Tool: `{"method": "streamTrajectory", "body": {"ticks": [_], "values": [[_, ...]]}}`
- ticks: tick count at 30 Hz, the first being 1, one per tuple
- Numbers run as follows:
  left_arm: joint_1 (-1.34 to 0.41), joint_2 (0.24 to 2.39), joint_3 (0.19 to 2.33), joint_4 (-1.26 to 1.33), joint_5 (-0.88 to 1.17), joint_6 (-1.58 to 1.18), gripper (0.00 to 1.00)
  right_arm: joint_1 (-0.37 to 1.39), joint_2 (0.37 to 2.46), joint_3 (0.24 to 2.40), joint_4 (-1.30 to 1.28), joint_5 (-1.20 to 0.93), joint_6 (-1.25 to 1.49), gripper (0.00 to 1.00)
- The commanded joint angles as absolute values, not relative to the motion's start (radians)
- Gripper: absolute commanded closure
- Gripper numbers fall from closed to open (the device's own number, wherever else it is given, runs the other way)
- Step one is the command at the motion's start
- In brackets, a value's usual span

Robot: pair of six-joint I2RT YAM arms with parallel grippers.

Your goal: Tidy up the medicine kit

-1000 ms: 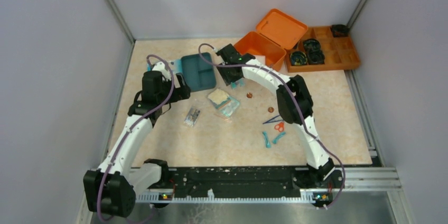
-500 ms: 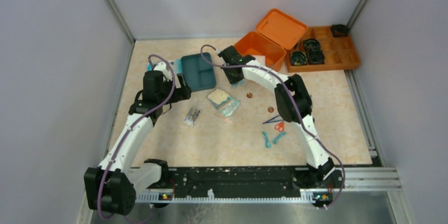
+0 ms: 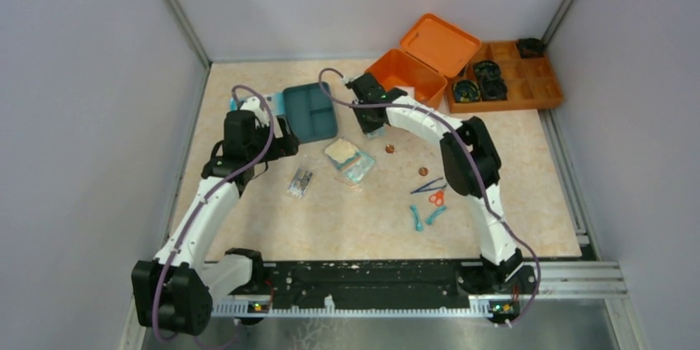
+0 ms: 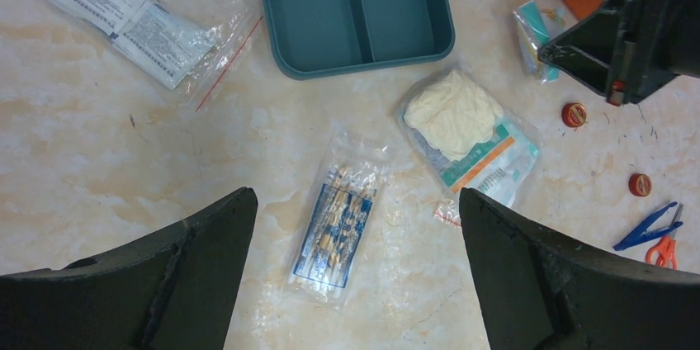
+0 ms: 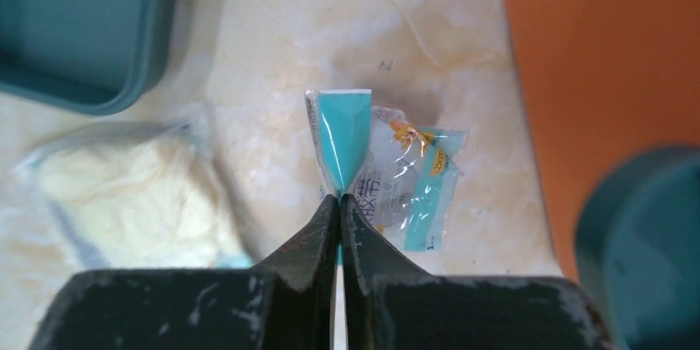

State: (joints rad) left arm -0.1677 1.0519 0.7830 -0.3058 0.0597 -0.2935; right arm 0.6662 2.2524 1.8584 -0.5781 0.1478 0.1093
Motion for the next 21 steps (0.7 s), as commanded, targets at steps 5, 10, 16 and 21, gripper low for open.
{"method": "streamTrajectory", "body": {"ticks": [5,10,16,21], "values": [[-0.161,1.055,0.796,-0.302,0.055,-0.281,0.01,0.656,1.950,1.838,-0.535,-0.077,0.159,1.00],[-0.160,1.059,0.796,-0.300,0.059,-0.282,0.01,0.571,1.850,1.827,-0.494,-0.181,0.237,1.00],[-0.157,1.063,0.799,-0.301,0.065,-0.282,0.01,0.430,1.818,1.853,-0.484,-0.147,0.294,1.00],[-0.153,1.062,0.799,-0.302,0.058,-0.282,0.01,0.335,1.927,1.946,-0.541,-0.133,0.305,1.00]]}}
